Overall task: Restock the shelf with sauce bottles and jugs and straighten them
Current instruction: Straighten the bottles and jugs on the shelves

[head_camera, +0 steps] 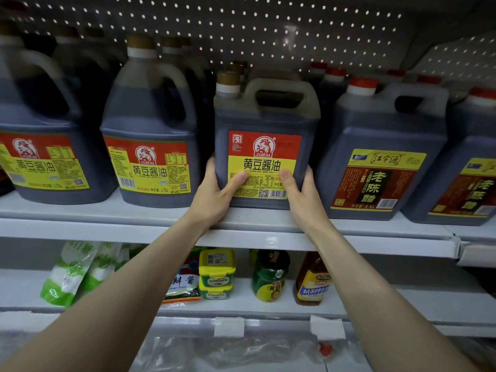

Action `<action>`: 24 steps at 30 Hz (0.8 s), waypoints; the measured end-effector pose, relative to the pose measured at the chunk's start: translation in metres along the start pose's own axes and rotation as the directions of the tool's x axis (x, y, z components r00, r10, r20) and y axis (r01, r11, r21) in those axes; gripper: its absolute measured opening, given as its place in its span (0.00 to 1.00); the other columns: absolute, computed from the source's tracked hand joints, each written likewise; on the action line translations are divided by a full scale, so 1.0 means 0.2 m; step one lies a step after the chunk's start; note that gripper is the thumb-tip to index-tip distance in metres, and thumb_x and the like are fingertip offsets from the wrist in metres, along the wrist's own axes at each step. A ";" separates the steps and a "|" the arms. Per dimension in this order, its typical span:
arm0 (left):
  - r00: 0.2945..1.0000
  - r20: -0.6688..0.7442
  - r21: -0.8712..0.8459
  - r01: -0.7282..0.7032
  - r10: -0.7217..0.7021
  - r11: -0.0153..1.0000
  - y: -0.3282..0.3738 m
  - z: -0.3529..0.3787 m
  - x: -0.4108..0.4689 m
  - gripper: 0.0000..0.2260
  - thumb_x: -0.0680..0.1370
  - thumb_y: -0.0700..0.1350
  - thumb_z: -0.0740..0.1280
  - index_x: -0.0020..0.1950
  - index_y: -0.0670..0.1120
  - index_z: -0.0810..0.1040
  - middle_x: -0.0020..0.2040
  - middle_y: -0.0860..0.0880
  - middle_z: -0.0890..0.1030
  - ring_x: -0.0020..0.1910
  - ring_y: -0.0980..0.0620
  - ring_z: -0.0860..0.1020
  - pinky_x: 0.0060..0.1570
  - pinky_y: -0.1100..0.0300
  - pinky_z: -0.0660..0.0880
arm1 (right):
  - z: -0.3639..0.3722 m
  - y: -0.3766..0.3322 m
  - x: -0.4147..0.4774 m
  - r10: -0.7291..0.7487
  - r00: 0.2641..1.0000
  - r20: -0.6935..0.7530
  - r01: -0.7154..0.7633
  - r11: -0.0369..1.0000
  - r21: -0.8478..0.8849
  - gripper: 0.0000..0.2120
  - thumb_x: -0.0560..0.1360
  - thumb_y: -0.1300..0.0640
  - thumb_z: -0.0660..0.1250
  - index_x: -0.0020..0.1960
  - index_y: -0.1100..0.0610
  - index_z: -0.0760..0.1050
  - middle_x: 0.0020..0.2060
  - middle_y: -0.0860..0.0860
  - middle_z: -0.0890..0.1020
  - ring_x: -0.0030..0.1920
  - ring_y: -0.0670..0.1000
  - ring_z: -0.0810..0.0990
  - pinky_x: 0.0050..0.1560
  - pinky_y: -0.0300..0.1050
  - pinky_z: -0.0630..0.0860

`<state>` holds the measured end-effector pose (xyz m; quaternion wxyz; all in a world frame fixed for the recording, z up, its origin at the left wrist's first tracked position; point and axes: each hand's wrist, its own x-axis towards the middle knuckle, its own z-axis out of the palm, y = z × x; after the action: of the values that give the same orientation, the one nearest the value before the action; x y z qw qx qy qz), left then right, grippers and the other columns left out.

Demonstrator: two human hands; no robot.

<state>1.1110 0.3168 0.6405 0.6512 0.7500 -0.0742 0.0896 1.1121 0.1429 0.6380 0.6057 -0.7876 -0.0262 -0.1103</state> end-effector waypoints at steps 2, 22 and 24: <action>1.000 0.004 0.000 0.003 -0.003 1.000 0.00 0.00 0.00 0.27 0.77 0.52 0.66 0.73 0.50 0.61 0.60 0.55 0.78 0.57 0.60 0.77 0.60 0.61 0.74 | 0.00 0.00 0.00 -0.002 1.000 -0.007 0.002 1.000 0.001 0.42 0.68 0.31 0.59 0.77 0.48 0.55 0.69 0.46 0.72 0.68 0.48 0.71 0.70 0.54 0.68; 0.997 -0.018 0.197 0.074 -0.072 0.978 0.03 -0.07 -0.14 0.28 0.79 0.53 0.64 0.76 0.47 0.61 0.70 0.51 0.72 0.67 0.53 0.71 0.69 0.51 0.67 | -0.05 -0.05 -0.18 0.049 0.998 -0.043 -0.045 0.996 0.076 0.28 0.80 0.48 0.61 0.77 0.52 0.57 0.73 0.49 0.67 0.71 0.46 0.66 0.71 0.42 0.63; 0.994 -0.106 0.236 0.056 -0.032 0.970 0.07 -0.07 -0.19 0.26 0.79 0.51 0.64 0.75 0.45 0.63 0.70 0.49 0.71 0.68 0.51 0.70 0.69 0.54 0.67 | -0.09 -0.09 -0.24 0.031 0.998 -0.050 -0.028 0.998 0.063 0.26 0.81 0.51 0.60 0.76 0.55 0.60 0.71 0.50 0.69 0.67 0.43 0.69 0.61 0.27 0.66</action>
<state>1.0698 0.3286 0.6480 0.5609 0.8188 -0.0131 0.1211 1.0594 0.1341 0.6496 0.6322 -0.7654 -0.0025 -0.1204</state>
